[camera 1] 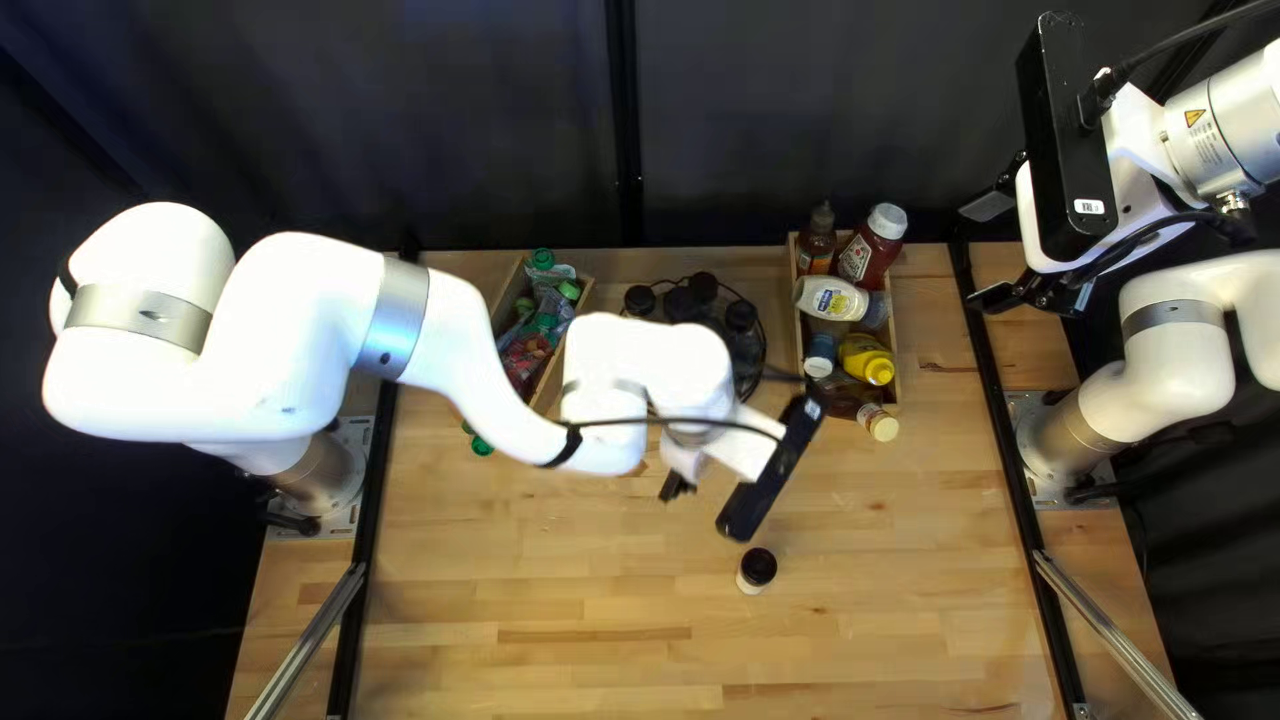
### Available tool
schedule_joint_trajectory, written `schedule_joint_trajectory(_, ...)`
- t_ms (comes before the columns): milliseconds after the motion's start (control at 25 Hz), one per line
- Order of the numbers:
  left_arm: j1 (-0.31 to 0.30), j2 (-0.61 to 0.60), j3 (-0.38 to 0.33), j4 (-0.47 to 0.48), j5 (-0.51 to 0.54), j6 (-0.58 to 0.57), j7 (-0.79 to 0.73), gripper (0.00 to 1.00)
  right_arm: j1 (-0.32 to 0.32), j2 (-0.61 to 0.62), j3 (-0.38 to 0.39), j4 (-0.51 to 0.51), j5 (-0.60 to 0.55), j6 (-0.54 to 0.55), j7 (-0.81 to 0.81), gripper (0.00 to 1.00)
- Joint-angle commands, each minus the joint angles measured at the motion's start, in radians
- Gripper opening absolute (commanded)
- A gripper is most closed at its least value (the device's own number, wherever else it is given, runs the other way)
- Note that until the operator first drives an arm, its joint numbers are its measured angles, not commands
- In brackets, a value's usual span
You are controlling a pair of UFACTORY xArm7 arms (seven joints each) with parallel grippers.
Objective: Separate condiments, baby food and spices and place it in 3 different racks/containers
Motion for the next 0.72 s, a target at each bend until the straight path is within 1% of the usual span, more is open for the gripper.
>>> schedule_joint_trajectory(40,-0.01,0.081,-0.041,0.051,-0.039,-0.015,0.004,1.0,0.0,0.0,0.0,0.0,0.0,0.0,0.0,1.0)
schedule_joint_trajectory(240,0.003,0.191,-0.062,0.159,-0.064,0.008,0.009,1.0,0.0,0.0,0.0,0.0,0.0,0.0,0.0,1.0)
schedule_joint_trajectory(400,0.006,0.252,-0.068,0.241,-0.069,0.03,-0.003,1.0,0.0,0.0,0.0,0.0,0.0,0.0,0.0,1.0)
schedule_joint_trajectory(640,-0.002,0.329,-0.071,0.388,-0.059,0.108,-0.027,1.0,0.0,0.0,0.0,0.0,0.0,0.0,0.0,1.0)
schedule_joint_trajectory(680,-0.003,0.333,-0.071,0.396,-0.057,0.115,-0.029,0.95,0.0,0.0,0.0,0.0,0.0,0.0,0.0,1.0)
schedule_joint_trajectory(720,-0.004,0.335,-0.069,0.403,-0.054,0.124,-0.032,0.5,0.0,0.0,0.0,0.0,0.0,0.0,0.0,1.0)
